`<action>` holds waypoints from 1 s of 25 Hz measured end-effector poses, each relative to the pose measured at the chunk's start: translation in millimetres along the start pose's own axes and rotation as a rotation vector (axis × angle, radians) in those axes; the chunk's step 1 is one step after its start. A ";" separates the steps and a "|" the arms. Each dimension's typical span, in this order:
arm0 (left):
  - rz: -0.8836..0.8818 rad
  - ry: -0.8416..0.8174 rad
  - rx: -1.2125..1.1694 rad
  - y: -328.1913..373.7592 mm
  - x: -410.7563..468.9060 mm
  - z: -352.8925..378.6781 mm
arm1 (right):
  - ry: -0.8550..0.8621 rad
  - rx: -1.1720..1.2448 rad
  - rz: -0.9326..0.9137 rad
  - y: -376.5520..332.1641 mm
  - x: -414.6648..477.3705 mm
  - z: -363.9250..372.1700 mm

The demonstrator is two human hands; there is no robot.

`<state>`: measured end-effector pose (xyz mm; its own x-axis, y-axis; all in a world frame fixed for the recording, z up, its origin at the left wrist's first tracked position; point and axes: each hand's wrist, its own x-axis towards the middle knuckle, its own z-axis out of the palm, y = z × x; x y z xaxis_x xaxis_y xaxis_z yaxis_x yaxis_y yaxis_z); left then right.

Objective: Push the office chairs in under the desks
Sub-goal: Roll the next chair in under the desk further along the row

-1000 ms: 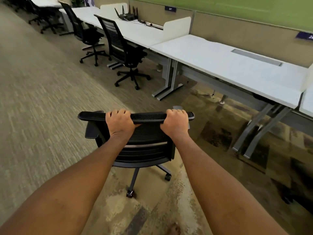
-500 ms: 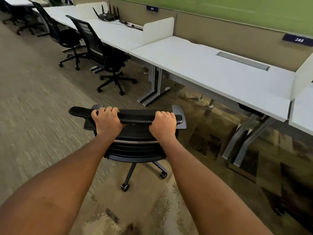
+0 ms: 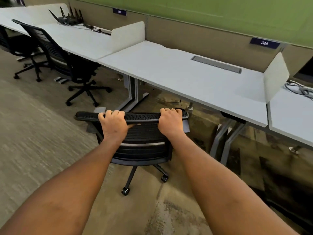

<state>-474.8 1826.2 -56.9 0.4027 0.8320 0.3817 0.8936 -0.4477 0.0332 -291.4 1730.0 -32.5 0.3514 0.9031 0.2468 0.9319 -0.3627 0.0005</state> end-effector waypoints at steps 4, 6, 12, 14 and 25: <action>0.073 -0.032 -0.041 25.7 36.1 18.0 | -0.070 -0.025 0.070 30.4 32.9 9.2; 0.075 -0.048 -0.078 36.9 46.6 24.8 | -0.070 -0.031 0.085 40.1 41.4 15.7; 0.082 -0.079 -0.159 58.2 72.2 24.5 | -0.134 0.011 0.215 52.0 62.2 14.0; 0.088 -0.072 -0.198 58.0 73.4 25.8 | -0.136 0.038 0.285 47.8 58.1 13.2; 0.440 -0.264 -0.442 94.3 -58.1 58.8 | -0.154 0.135 0.446 28.7 -71.7 47.7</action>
<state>-402.2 1754.9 -130.2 0.7952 0.5689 0.2099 0.4929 -0.8081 0.3227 -285.5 1665.7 -96.4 0.7189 0.6935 0.0477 0.6870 -0.6984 -0.2007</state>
